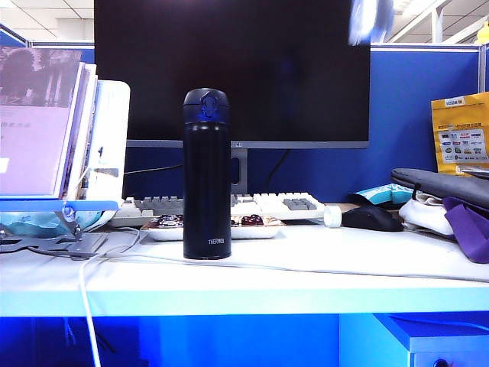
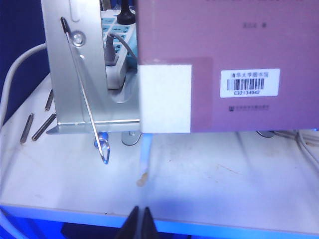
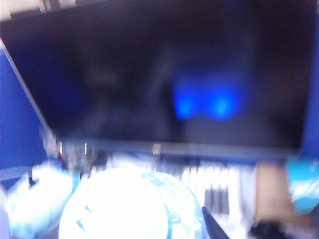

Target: Pick up the mineral water bottle and place it vertically to the right of the black thermos cup.

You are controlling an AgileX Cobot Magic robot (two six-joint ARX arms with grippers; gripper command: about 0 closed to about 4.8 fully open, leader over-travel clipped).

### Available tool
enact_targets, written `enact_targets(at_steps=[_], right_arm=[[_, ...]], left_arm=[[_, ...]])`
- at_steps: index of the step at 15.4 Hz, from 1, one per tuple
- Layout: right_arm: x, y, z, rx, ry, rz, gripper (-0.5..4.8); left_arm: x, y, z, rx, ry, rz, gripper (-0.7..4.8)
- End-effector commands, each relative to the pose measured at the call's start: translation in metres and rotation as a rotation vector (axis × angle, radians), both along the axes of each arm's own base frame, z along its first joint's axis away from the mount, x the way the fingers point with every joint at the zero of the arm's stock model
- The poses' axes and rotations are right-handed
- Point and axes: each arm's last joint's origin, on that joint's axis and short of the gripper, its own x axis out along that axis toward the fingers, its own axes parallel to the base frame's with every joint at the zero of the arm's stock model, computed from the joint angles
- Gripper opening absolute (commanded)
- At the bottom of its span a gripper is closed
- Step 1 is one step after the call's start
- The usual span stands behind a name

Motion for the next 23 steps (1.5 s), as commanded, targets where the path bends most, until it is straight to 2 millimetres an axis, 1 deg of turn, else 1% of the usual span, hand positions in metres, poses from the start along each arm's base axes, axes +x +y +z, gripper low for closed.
enact_targets(at_steps=[1,2,4,6,7,8,9,11,13,14,15,17,19,21,23], right_arm=[[0.024,0.016,-0.009,-0.028,-0.037,0.046,2.79],[0.034,0.025,-0.018,-0.034,-0.01,0.066,2.79],[0.049,0.032,-0.03,-0.038,0.011,0.076,2.79],[0.056,0.046,-0.035,-0.034,-0.009,0.11,2.79],[0.058,0.048,-0.037,-0.034,-0.012,0.11,2.79],[0.059,0.055,-0.039,-0.044,-0.015,0.123,2.79],[0.058,0.064,-0.045,-0.06,-0.011,0.129,2.79],[0.056,0.072,-0.058,-0.086,-0.002,0.141,2.79],[0.057,0.076,-0.084,-0.092,0.026,0.141,2.79],[0.057,0.077,-0.094,-0.083,0.024,0.141,2.78],[0.056,0.079,-0.11,-0.063,0.012,0.128,2.79],[0.054,0.079,-0.131,-0.039,0.026,0.127,2.79],[0.052,0.078,-0.161,0.007,0.053,0.125,2.79],[0.049,0.084,-0.177,-0.003,0.086,0.148,2.78],[0.047,0.095,-0.182,-0.013,0.098,0.178,2.78]], left_arm=[[0.0,0.0,-0.003,-0.005,0.021,-0.001,-0.05],[0.0,0.0,-0.003,-0.005,0.021,-0.001,-0.05],[0.0,0.0,-0.003,-0.005,0.021,-0.001,-0.05],[0.0,0.0,-0.003,-0.005,0.021,-0.001,-0.05],[0.0,0.0,-0.003,-0.005,0.021,-0.001,-0.05],[0.0,0.0,-0.003,-0.005,0.021,-0.001,-0.05],[0.0,0.0,-0.003,-0.005,0.021,-0.002,-0.05],[0.0,0.0,-0.003,-0.005,0.021,-0.001,-0.05],[0.0,0.0,-0.003,-0.005,0.021,-0.001,-0.05],[0.0,0.0,-0.003,-0.005,0.021,-0.001,-0.05],[0.0,0.0,-0.003,-0.005,0.021,-0.001,-0.05],[0.0,0.0,-0.003,-0.005,0.021,-0.001,-0.05],[0.0,0.0,-0.003,-0.005,0.021,-0.001,-0.05],[0.0,0.0,-0.003,-0.005,0.021,-0.001,-0.05],[0.0,0.0,-0.003,-0.005,0.021,-0.001,-0.05]])
